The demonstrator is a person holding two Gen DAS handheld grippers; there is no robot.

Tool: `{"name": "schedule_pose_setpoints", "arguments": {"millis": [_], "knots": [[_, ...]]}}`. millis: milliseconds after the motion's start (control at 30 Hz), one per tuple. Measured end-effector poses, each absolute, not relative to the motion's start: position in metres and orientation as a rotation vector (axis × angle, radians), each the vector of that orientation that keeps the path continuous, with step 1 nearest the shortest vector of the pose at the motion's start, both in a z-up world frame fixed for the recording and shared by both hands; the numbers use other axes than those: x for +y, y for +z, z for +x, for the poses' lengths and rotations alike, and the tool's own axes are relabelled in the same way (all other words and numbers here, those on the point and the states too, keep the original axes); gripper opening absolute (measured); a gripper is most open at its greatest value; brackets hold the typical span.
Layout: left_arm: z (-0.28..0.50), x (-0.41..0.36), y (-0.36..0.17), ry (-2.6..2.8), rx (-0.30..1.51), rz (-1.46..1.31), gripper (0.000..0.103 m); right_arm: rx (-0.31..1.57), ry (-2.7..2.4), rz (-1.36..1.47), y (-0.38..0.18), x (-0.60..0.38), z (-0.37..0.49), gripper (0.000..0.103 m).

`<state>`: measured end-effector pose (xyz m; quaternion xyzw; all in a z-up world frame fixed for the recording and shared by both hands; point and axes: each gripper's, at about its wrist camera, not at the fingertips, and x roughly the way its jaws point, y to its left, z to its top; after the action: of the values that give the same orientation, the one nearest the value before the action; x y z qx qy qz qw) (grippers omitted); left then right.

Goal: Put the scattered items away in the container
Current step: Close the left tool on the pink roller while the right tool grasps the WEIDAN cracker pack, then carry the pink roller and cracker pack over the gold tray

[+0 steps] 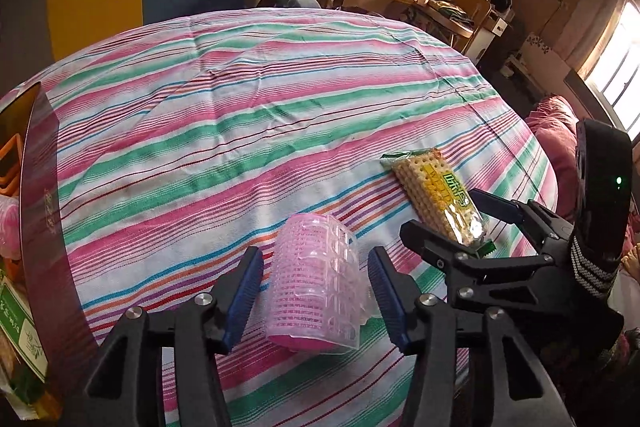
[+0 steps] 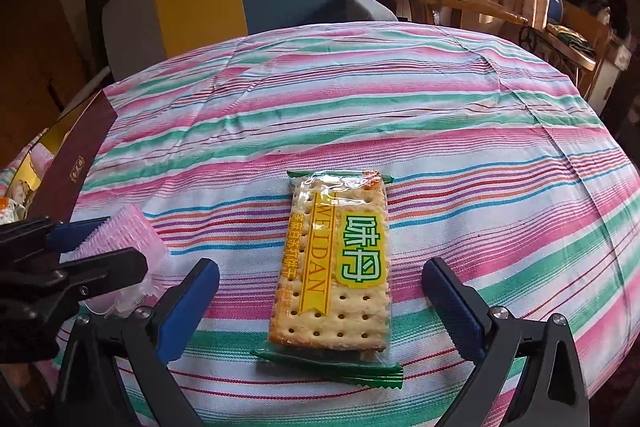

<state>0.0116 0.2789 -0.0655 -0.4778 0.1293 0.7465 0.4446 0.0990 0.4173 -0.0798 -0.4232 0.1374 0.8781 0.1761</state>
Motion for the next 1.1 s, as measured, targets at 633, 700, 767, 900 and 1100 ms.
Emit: {"name": "schedule_pose_setpoints", "arguments": {"millis": [633, 700, 767, 900, 1100], "knots": [[0.023, 0.248, -0.056, 1.880, 0.200, -1.157, 0.041, 0.471, 2.513, -1.195, -0.067, 0.409, 0.123, 0.048], [0.023, 0.240, -0.050, 1.889, 0.175, -1.146, 0.041, 0.488, 2.531, -1.195, -0.065, 0.403, 0.123, 0.048], [0.023, 0.232, -0.044, 1.898, 0.150, -1.135, 0.041, 0.488, 2.551, -1.193, -0.062, 0.396, 0.122, 0.048], [0.022, 0.214, -0.028, 1.929, 0.099, -1.107, 0.041, 0.473, 2.612, -1.169, -0.048, 0.381, 0.117, 0.048], [0.015, 0.174, 0.000, 2.055, 0.042, -1.041, 0.041, 0.405, 2.752, -1.133, -0.019, 0.345, 0.094, 0.048]]}}
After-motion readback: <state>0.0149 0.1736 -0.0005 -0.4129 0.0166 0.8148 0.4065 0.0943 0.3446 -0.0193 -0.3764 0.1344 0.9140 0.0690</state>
